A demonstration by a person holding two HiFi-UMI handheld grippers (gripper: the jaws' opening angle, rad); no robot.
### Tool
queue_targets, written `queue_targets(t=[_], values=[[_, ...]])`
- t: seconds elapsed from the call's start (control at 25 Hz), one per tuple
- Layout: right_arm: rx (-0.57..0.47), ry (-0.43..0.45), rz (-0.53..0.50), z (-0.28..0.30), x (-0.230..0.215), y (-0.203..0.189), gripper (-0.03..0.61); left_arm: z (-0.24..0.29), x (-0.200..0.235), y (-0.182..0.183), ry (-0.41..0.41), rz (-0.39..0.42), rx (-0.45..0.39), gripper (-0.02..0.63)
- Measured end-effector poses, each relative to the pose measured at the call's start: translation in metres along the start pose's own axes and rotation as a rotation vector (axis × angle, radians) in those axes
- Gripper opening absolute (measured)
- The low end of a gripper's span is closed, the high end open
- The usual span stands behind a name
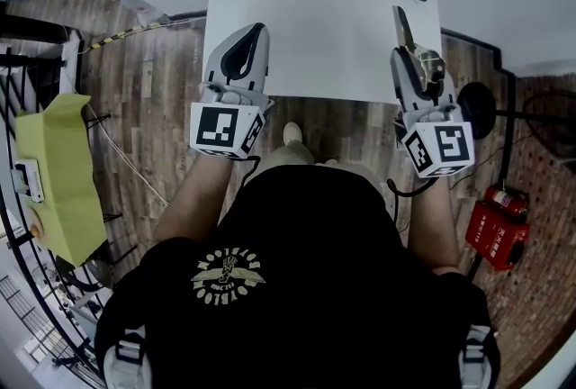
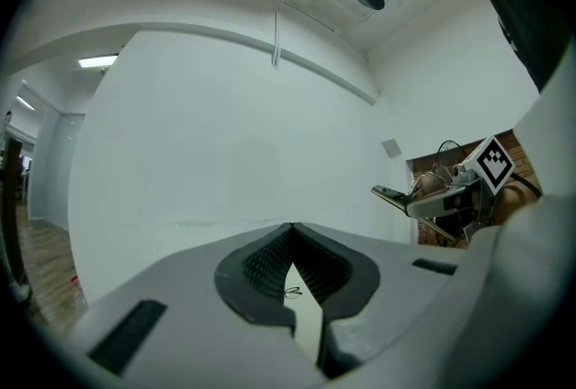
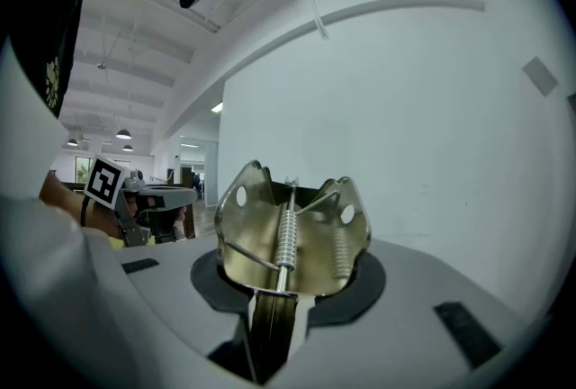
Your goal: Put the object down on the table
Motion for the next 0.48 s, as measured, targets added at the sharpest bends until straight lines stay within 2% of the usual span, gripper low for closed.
queue_targets(t=[0.24,0.48], values=[[-0.003,-0.048,0.007,0.013,0.005,0.001,0.11,0.01,0.018,0.0,-0.046,0.015,-0.007,0.006],[-0.006,-0.06,0.019,0.028,0.014,0.004,0.11,0.011,0.046,0.001,-0.047,0.008,-0.023,0.006]])
Point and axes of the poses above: the fingertips, and each gripper's own axes: z forward along the fingers, x to its left, y out of its top, the point moved 5 cm from there along -z, backward along the fingers, and after that the axes turned 11 degrees about -y, right-handed, at the moved point
